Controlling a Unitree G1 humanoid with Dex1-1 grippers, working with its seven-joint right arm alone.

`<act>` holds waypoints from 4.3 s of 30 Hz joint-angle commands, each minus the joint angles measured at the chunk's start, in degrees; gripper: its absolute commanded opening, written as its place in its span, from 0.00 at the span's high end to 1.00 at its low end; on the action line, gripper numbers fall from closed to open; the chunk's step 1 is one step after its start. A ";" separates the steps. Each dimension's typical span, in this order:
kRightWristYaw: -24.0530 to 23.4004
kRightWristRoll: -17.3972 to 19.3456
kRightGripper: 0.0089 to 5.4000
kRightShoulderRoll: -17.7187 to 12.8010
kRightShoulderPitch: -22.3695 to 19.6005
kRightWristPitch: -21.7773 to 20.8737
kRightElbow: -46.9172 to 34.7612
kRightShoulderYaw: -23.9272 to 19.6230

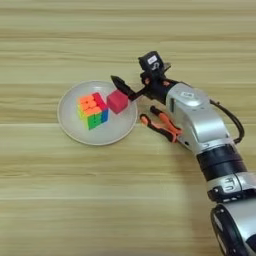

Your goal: Move the objects on the table

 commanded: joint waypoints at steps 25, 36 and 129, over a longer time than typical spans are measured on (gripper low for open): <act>8.55 17.72 0.01 -19.26 -3.69 5.25 -22.03 -18.68; 8.63 19.48 0.01 -22.54 -1.05 5.21 -24.17 -21.49; 22.32 2.04 0.08 -17.63 8.07 -3.23 5.06 4.15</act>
